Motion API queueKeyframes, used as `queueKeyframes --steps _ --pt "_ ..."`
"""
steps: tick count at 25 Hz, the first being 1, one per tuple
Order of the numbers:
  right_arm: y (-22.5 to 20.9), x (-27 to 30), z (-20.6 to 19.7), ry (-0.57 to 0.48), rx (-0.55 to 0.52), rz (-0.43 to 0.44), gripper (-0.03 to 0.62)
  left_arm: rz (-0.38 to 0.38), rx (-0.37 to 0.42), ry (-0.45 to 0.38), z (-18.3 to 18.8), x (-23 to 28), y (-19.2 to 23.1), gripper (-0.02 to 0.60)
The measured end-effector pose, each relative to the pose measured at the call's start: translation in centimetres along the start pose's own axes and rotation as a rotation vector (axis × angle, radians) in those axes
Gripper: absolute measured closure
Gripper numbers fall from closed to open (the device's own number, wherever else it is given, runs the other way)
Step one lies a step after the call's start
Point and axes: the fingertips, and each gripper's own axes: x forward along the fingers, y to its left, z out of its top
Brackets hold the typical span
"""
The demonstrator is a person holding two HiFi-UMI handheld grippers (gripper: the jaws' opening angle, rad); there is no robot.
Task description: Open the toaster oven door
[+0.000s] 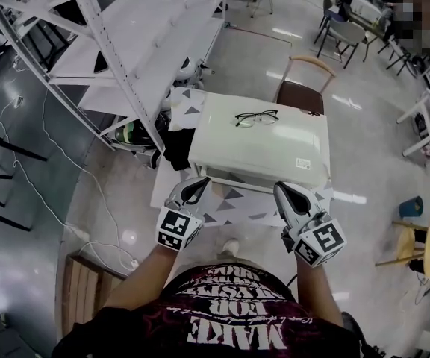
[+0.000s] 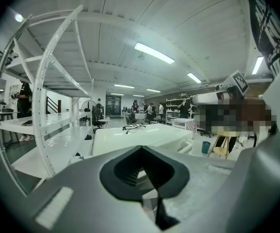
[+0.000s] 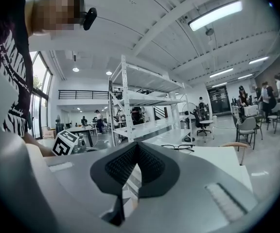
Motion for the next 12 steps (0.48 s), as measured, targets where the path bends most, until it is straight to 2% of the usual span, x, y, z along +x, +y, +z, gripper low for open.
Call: queueKeyframes --steps 12 --pt "-4.3 1.2 0.5 -0.013 -0.002 0.049 0.568 0.073 -0.037 0.062 -2.6 4.2 1.8 0.578"
